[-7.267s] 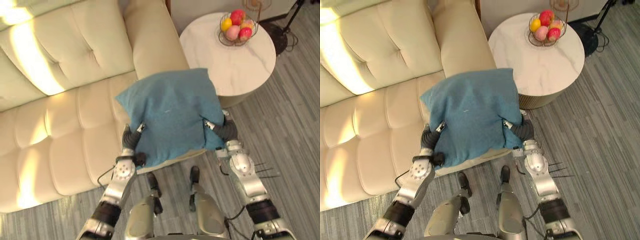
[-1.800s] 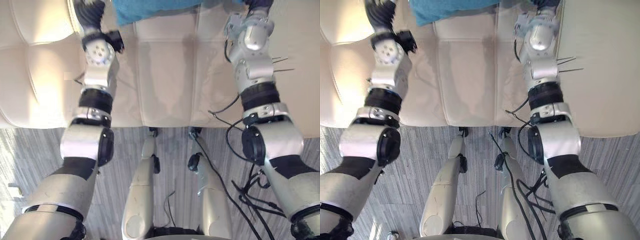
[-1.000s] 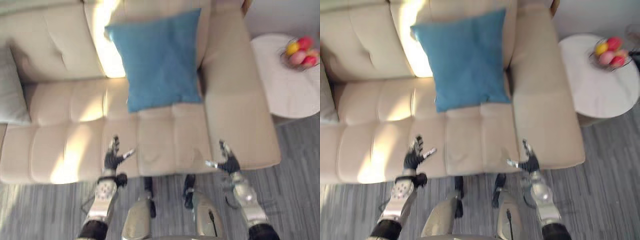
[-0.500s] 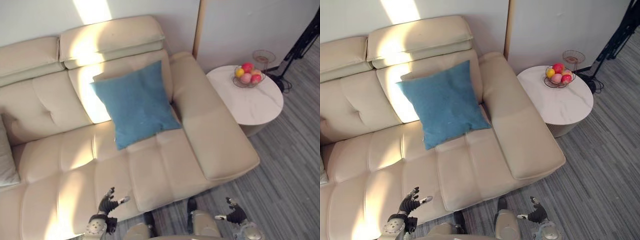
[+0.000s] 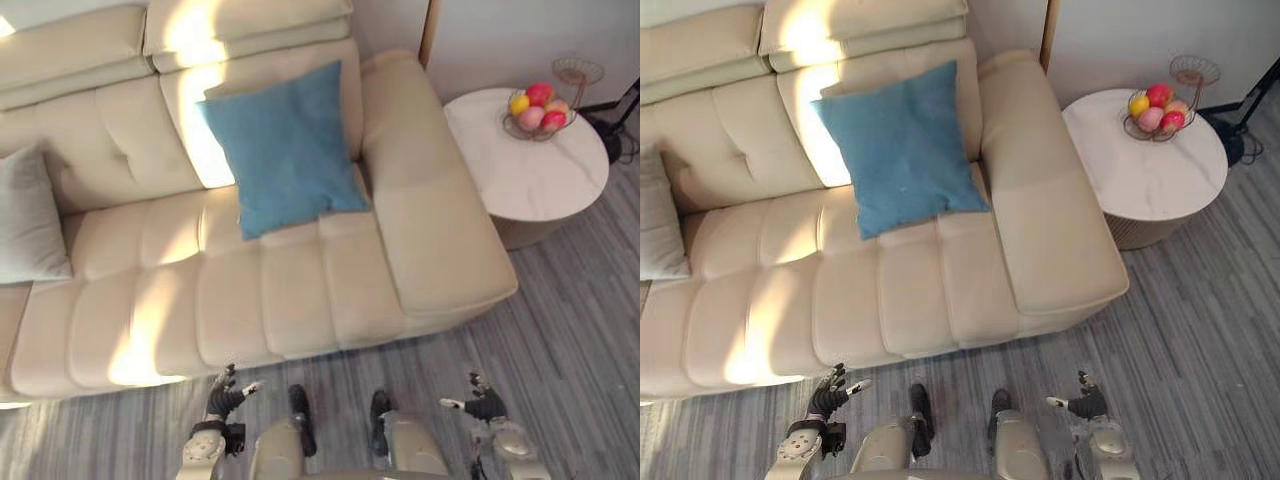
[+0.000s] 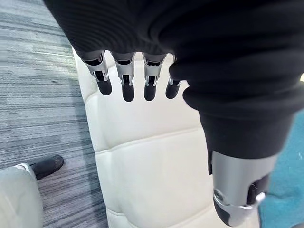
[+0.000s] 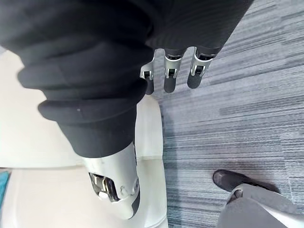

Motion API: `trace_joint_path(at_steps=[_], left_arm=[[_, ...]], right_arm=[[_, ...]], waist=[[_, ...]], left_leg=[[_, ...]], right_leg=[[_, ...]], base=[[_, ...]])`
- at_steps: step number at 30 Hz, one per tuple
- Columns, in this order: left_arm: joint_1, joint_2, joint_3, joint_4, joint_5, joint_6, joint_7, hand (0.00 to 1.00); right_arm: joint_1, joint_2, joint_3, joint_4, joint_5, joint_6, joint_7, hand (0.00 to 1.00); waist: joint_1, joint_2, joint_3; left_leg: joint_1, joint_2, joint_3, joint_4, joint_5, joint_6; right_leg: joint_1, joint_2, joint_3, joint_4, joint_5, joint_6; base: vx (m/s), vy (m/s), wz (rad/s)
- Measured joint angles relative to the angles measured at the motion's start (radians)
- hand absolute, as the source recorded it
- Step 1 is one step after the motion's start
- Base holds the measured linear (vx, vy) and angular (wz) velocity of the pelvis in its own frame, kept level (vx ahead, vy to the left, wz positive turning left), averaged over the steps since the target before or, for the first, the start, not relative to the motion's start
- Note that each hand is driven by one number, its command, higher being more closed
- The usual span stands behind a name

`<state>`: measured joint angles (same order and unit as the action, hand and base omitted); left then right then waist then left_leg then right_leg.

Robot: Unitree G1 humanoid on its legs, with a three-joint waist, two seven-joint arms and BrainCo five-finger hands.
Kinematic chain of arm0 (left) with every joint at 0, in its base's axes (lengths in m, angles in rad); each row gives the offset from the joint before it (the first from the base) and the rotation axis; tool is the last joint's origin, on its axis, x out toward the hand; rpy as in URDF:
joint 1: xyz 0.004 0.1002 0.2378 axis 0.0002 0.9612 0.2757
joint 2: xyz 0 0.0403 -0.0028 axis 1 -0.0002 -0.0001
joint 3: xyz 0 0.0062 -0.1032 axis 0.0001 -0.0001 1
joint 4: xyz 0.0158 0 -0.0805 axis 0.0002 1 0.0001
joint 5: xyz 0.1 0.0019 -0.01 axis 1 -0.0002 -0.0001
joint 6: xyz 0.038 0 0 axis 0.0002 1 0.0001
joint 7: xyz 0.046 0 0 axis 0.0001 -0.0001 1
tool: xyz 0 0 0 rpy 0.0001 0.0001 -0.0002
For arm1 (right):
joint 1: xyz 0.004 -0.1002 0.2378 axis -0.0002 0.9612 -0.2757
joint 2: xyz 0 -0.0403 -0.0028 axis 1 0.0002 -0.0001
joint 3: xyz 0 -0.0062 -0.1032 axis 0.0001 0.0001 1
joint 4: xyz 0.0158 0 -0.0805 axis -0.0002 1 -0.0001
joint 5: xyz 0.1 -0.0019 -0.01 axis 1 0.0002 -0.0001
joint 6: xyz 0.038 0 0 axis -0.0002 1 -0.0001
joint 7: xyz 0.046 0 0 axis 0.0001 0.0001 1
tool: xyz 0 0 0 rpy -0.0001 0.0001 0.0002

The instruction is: Pick up cushions and gather them together orderly.

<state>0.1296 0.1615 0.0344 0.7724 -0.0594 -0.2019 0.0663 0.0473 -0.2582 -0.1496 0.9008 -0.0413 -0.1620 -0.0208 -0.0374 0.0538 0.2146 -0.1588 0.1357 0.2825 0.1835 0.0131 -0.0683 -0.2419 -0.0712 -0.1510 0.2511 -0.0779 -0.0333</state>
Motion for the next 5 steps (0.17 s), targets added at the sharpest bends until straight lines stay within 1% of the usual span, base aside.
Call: trace_joint_path(at_steps=[1, 2, 3, 4, 5], left_arm=[[0.003, 0.0, 0.0, 0.0, -0.001, 0.0, 0.0, 0.0], [0.008, -0.001, 0.0, 0.0, -0.007, 0.0, 0.0, 0.0], [0.002, 0.001, 0.0, -0.001, -0.007, 0.0, 0.0, 0.0], [-0.005, 0.003, 0.002, -0.001, -0.007, 0.0, 0.0, 0.0], [-0.005, 0.006, 0.003, -0.01, -0.006, 0.0, 0.0, 0.0]], right_arm=[[0.001, -0.001, -0.001, 0.0, 0.0, 0.004, 0.0, 0.0], [0.008, -0.003, -0.005, 0.001, -0.002, 0.014, 0.0, 0.0], [0.016, -0.001, -0.02, 0.004, -0.009, 0.014, 0.0, 0.0], [0.018, 0.004, -0.028, 0.011, -0.009, 0.014, 0.0, 0.0], [0.027, 0.014, -0.047, 0.022, -0.009, 0.015, 0.0, 0.0]], waist=[[-0.003, 0.002, -0.001], [-0.006, 0.017, -0.01], [-0.007, 0.033, -0.02], [-0.008, 0.029, -0.019], [-0.005, 0.021, -0.021]], left_leg=[[0.025, -0.004, 0.002, -0.021, -0.007, -0.005], [0.086, -0.012, 0.004, -0.11, -0.005, -0.007], [0.109, -0.006, -0.003, -0.174, -0.008, -0.012], [0.113, -0.005, -0.007, -0.184, -0.006, -0.014], [0.118, -0.01, -0.009, -0.184, -0.006, -0.014]], right_leg=[[0.003, -0.001, -0.002, -0.01, 0.009, 0.003], [0.014, 0.007, -0.011, -0.035, 0.024, 0.016], [0.026, 0.018, -0.032, -0.06, 0.039, 0.032], [0.037, 0.015, -0.038, -0.075, 0.051, 0.037], [0.072, 0.013, -0.047, -0.121, 0.08, 0.048]], base=[[-0.12, 0.091, 0.12], [-0.1, 0.124, 0.22], [-0.1, 0.141, 0.29], [-0.11, 0.175, 0.35], [-0.08, 0.117, 0.22]])
